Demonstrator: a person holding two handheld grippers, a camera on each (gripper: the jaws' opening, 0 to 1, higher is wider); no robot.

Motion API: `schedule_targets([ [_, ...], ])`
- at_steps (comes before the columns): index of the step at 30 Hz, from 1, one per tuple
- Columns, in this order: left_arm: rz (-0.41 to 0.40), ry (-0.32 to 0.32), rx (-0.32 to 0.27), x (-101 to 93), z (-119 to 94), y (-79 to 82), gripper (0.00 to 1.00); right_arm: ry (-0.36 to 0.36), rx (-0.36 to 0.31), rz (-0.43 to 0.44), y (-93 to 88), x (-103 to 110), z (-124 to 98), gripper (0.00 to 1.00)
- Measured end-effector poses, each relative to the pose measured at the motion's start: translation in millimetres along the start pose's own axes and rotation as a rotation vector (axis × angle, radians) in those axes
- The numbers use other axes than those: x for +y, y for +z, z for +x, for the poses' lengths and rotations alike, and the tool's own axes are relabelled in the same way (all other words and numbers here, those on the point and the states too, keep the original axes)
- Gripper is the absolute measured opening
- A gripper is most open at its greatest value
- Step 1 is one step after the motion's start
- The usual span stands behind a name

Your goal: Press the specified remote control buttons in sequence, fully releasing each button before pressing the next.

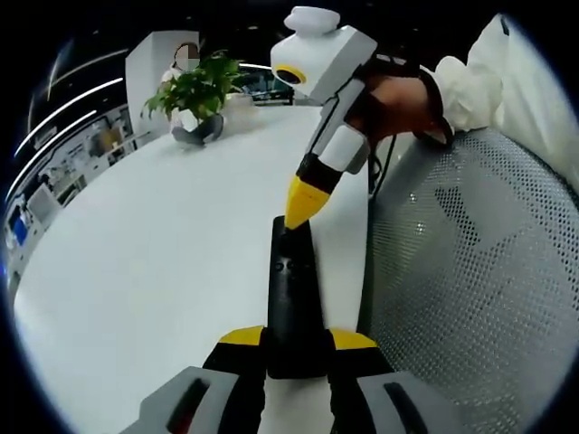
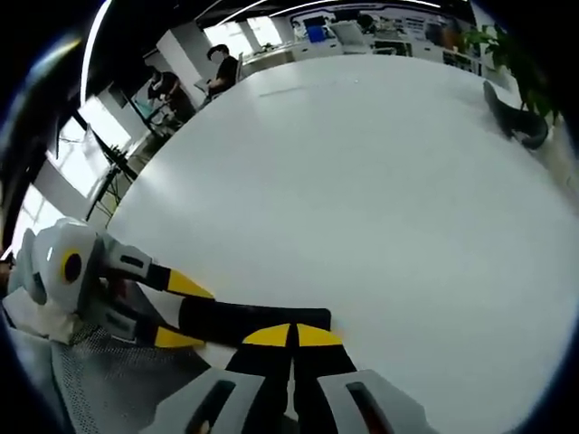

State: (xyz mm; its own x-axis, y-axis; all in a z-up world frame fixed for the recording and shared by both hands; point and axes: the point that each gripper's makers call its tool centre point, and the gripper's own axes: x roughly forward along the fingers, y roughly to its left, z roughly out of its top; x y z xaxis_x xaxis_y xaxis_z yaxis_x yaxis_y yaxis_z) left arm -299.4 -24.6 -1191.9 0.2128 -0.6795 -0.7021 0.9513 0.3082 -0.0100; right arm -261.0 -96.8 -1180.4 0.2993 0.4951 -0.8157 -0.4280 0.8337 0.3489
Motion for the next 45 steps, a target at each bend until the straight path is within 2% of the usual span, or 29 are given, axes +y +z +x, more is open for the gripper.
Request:
schedule_targets([
  [5,-0.001,0.0,-0.001,0.1,0.4,-0.2,0.25,0.013,0.0,0.037,0.7,-1.1,-0.4,0.0],
  [8,-0.001,0.0,-0.002,0.1,0.4,-0.2,0.25,-0.028,-0.007,-0.003,2.8,-5.4,-1.5,0.0],
  [12,0.0,0.0,-0.002,0.1,0.3,-0.1,0.25,0.0,-0.013,-0.015,4.2,1.5,-0.9,0.0],
  [21,0.001,0.0,-0.001,-0.3,0.1,0.1,0.25,0.026,0.032,-0.067,-3.6,10.1,4.3,0.0],
  [39,0.001,0.0,-0.004,-0.6,-0.5,1.0,0.25,0.038,0.021,-0.035,-3.0,9.9,2.9,0.0],
  [45,-0.001,0.002,-0.004,-0.7,-0.5,0.9,0.25,0.03,0.017,-0.053,-2.9,9.7,3.3,0.0],
])
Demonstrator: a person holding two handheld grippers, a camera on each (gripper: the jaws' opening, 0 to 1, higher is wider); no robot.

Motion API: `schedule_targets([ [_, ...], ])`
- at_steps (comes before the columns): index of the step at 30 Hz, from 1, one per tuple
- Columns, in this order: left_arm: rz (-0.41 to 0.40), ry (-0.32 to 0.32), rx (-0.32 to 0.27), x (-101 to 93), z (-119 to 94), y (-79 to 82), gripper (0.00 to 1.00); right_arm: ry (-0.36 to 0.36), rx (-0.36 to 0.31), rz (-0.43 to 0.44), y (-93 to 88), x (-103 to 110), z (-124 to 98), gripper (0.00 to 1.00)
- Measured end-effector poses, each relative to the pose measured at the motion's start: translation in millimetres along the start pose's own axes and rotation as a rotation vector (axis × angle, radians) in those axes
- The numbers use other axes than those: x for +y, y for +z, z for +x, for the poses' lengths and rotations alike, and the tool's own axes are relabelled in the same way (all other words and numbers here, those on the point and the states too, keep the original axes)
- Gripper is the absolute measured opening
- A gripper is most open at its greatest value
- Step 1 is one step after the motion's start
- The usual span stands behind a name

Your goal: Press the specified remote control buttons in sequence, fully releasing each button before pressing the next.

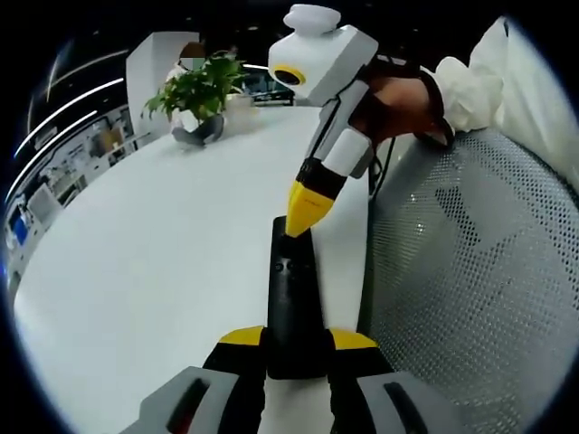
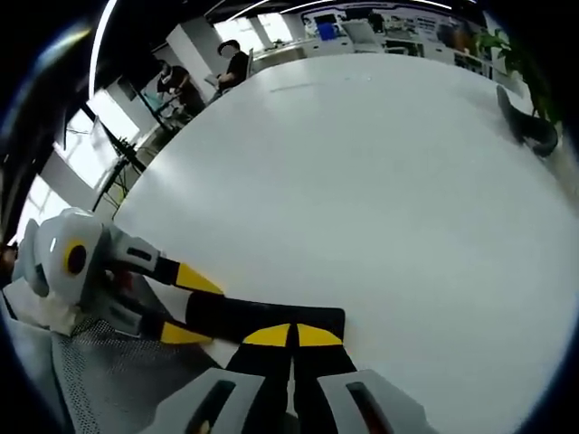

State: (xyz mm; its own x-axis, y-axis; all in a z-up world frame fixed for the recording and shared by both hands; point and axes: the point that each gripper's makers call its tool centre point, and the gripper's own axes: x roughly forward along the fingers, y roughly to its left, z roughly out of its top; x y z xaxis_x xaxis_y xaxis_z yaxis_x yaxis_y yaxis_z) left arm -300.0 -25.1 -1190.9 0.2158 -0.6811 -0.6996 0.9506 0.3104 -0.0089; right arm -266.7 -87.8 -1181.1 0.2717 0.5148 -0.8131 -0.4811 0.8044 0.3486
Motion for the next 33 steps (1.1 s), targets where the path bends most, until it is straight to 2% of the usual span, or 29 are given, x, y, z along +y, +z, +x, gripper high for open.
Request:
schedule_targets([
  [10,0.003,0.002,-0.001,-0.1,-0.2,0.9,0.25,-0.018,0.001,-0.047,1.8,0.6,1.7,0.0],
  [17,0.001,0.002,-0.003,-0.5,-0.5,1.3,0.25,-0.015,0.007,-0.032,1.9,0.2,0.9,0.0],
  [22,0.004,-0.002,-0.001,-1.9,-0.8,1.7,0.25,-0.027,0.022,-0.073,1.6,2.6,0.9,0.0],
  [26,0.017,-0.014,0.004,-6.1,0.5,1.8,0.25,0.014,0.014,-0.074,2.2,10.9,1.6,0.0],
  [29,0.027,-0.025,0.004,-8.7,1.3,1.5,0.25,0.01,0.016,-0.112,2.0,13.2,2.5,0.0],
  [31,0.034,-0.031,0.003,-10.4,1.4,1.7,0.25,0.016,0.001,-0.118,4.2,14.6,2.0,0.0],
  [33,0.035,-0.03,0.005,-10.7,1.3,1.2,0.25,0.022,0.014,-0.117,1.9,15.1,4.0,0.0],
])
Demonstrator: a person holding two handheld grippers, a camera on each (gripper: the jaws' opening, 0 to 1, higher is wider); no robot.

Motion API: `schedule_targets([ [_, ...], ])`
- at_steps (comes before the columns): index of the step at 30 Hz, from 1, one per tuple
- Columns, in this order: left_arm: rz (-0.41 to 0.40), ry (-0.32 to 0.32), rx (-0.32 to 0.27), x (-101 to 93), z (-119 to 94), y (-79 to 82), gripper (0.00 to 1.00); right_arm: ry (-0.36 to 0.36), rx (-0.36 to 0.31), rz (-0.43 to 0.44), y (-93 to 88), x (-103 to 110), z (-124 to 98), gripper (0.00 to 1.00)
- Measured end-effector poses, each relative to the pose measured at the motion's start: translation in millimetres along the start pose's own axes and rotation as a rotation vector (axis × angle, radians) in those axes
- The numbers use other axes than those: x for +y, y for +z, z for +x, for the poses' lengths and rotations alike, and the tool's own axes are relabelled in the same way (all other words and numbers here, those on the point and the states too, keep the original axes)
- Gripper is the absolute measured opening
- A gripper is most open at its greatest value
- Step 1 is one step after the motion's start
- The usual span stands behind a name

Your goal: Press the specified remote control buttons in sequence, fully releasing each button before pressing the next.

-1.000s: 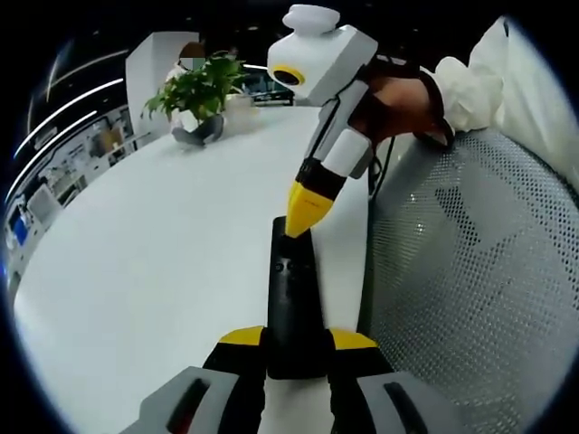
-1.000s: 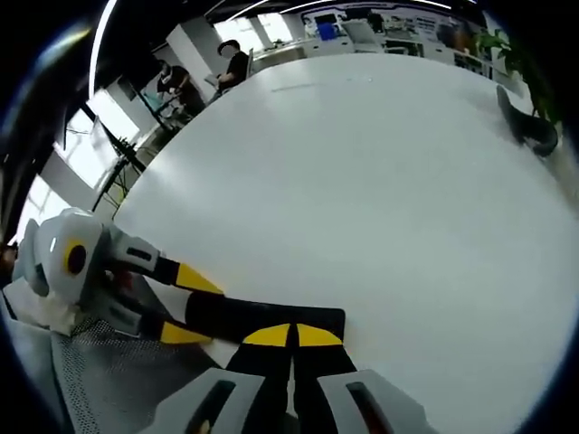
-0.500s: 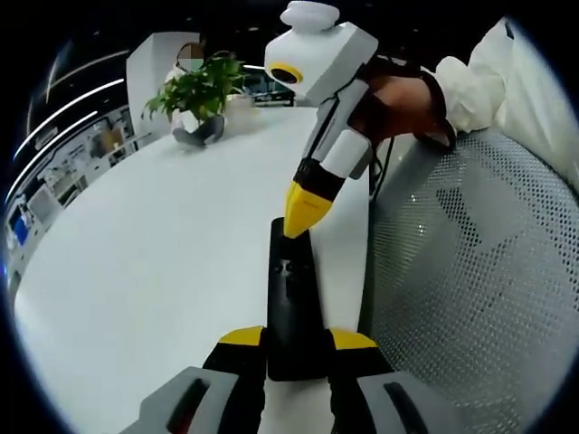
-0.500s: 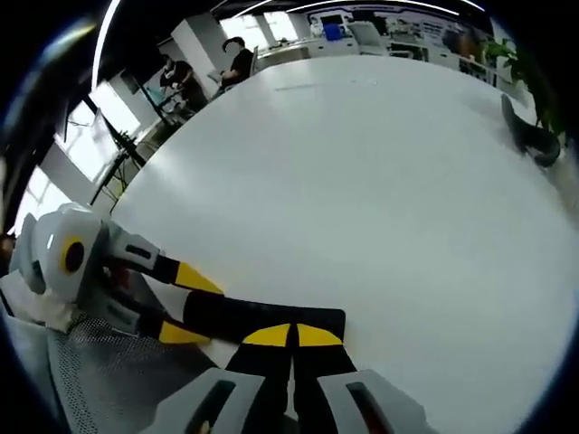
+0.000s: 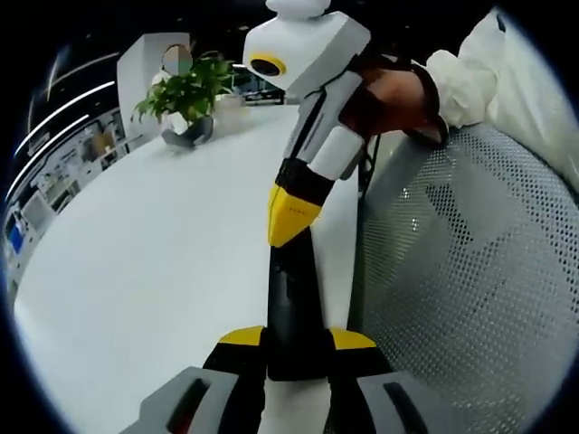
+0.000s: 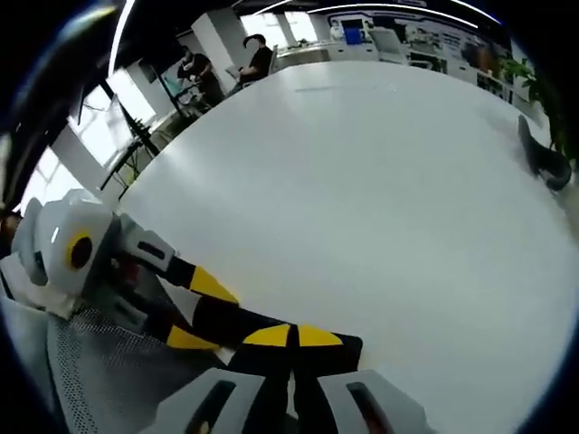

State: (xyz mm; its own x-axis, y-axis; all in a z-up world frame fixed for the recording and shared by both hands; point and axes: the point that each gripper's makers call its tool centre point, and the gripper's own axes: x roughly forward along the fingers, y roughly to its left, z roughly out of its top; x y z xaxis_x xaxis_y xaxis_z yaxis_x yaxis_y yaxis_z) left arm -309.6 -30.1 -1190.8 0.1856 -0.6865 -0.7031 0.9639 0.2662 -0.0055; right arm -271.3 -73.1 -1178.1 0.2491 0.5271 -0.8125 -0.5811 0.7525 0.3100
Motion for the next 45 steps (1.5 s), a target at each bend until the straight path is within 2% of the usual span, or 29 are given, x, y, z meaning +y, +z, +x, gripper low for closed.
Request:
schedule_targets([
  [2,0.0,-0.001,0.0,-0.4,-0.2,-0.4,0.25,-0.022,0.023,-0.021,-3.7,-2.7,1.4,0.0],
  [7,0.004,-0.001,0.003,-0.9,-0.6,-1.4,0.25,-0.051,0.027,-0.103,-3.6,-1.6,2.5,0.0],
  [19,0.005,0.001,0.003,-0.9,-1.0,-1.1,0.25,-0.043,0.02,-0.07,-3.6,-3.4,1.7,0.0],
  [25,0.001,0.003,0.002,0.6,0.0,-1.1,0.25,-0.059,0.024,-0.112,-4.4,-2.7,3.0,0.0],
  [30,-0.002,0.006,0.0,1.5,0.1,0.3,0.25,-0.058,0.034,-0.104,-3.3,-4.4,4.0,0.0],
  [35,-0.003,0.008,0.002,1.8,0.0,0.7,0.25,-0.052,0.012,-0.134,-3.2,-3.6,2.6,0.0],
  [37,-0.003,0.011,0.006,2.1,0.2,0.6,0.25,-0.042,0.011,-0.093,-2.4,-4.2,2.6,0.0],
  [45,-0.006,0.014,0.014,2.4,1.1,0.9,0.25,-0.022,0.047,-0.055,-7.3,-0.3,-1.3,0.0],
])
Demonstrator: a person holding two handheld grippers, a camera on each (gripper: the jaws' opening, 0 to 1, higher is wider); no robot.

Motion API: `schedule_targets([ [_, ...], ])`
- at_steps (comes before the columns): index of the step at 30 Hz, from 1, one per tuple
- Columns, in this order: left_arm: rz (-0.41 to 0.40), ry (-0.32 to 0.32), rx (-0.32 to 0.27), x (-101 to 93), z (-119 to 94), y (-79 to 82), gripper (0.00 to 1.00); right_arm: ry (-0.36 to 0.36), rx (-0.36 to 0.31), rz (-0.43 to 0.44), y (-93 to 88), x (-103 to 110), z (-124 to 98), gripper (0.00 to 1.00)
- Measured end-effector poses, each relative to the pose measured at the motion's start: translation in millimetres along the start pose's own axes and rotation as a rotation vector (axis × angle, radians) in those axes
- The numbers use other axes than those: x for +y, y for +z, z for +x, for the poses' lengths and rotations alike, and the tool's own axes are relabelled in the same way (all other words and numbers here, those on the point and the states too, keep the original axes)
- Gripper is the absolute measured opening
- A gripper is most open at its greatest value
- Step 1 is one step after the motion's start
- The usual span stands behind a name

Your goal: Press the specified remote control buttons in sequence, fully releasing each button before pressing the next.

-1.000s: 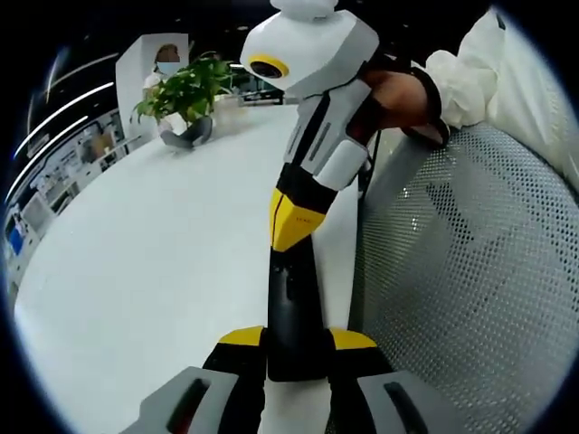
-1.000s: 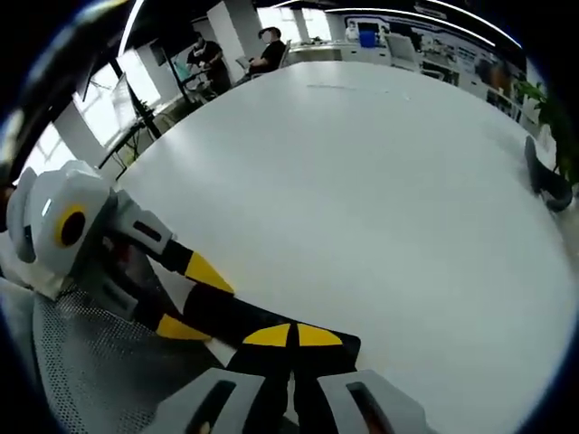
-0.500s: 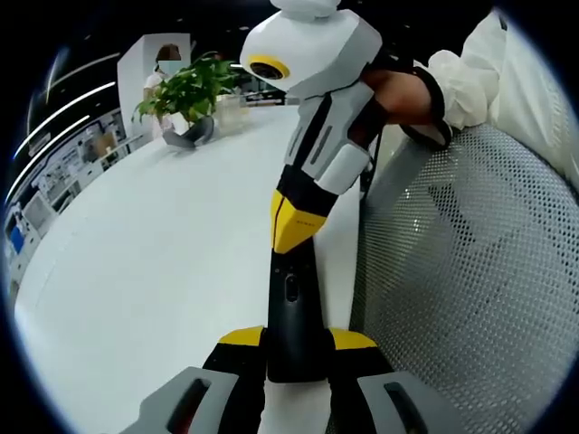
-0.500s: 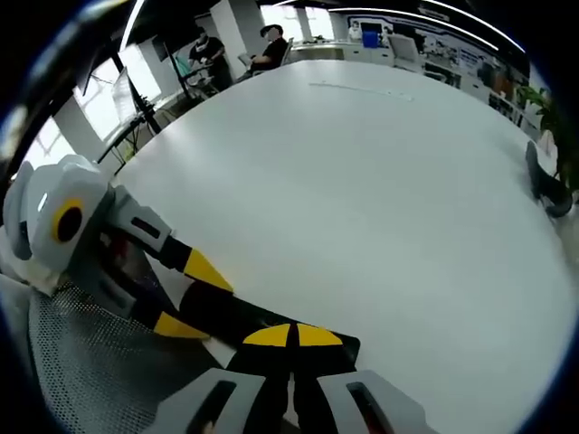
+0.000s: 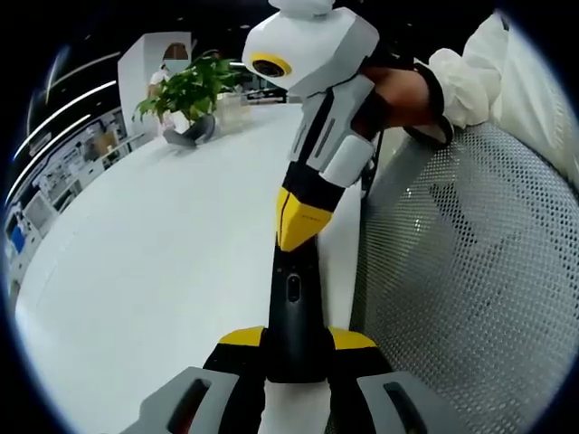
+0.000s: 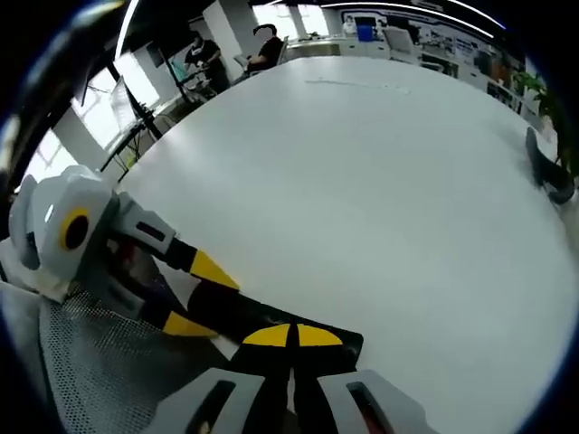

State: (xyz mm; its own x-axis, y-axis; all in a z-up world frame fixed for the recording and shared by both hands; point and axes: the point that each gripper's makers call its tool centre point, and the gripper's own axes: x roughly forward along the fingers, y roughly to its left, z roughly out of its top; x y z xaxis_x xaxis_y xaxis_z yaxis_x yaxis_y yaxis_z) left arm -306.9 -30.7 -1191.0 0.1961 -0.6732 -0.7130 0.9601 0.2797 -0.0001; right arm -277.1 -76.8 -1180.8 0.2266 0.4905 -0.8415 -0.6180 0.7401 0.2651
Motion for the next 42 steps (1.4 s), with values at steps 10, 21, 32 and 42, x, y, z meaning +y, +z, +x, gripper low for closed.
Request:
schedule_targets([
  [10,-0.002,0.001,-0.007,0.4,0.9,0.2,0.25,0.038,0.015,0.026,-2.5,7.6,-0.4,0.0],
  [21,0.0,-0.003,-0.019,0.6,1.3,1.1,0.25,0.036,0.025,0.02,-5.7,8.3,0.2,0.0],
  [32,0.001,-0.004,-0.025,1.0,1.5,2.3,0.26,0.034,0.021,0.005,-5.3,7.5,1.0,0.0],
  [42,-0.003,-0.002,-0.026,1.7,1.6,1.7,0.26,0.05,0.044,0.076,-8.5,7.4,-3.4,0.0],
])
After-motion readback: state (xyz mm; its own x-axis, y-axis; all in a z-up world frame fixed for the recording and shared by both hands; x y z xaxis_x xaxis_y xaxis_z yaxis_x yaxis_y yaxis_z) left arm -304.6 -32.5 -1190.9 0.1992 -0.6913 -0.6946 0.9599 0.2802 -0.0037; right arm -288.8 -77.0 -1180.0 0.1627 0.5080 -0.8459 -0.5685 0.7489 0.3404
